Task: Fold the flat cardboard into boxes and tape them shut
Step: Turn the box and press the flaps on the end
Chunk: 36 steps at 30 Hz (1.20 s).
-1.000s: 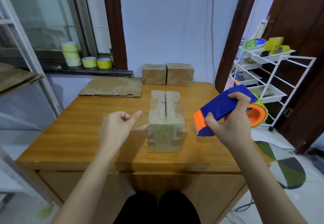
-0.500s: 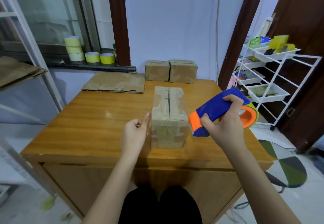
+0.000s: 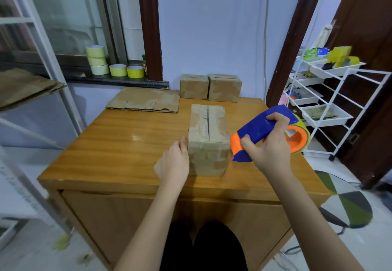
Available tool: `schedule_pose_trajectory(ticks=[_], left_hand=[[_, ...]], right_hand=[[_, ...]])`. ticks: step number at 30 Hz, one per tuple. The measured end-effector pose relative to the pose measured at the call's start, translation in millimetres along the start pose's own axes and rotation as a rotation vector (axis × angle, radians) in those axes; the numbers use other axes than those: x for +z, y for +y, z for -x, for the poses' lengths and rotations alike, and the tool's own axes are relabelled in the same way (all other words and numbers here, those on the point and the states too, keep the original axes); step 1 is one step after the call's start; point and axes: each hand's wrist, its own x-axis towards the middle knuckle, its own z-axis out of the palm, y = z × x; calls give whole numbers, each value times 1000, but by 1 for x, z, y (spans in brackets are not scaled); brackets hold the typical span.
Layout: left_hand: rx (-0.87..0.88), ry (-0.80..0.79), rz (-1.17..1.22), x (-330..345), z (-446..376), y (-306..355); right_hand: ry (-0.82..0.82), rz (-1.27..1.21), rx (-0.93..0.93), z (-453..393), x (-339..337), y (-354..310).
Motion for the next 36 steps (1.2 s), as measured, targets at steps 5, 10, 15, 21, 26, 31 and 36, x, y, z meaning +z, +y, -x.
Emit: schedule_pose_trajectory(ticks=[5,10,15,21,26,31,36], left_hand=[[-60,-161,5,2,-1,-7],[-52,-86,680,-1,13,-16],[126,-297,876,4,38,7],[156,-188,505,0,25,-5],[787,135,-212,-24,18,17],[934,126,-341,-12,6,21],[932,223,-266,-6,4,22]], right_hand=[[-20,7,6,0,-1,-4],[-34,7,9,-1,-2,-4],[-26,-8,14,0,-1,-4],[-38,-36,42,1,-3,-4],[-46,-42,48,0,-2,-2],[-79,-33,45,-5,-3,-3],[-125,64,11,-21,1,-9]])
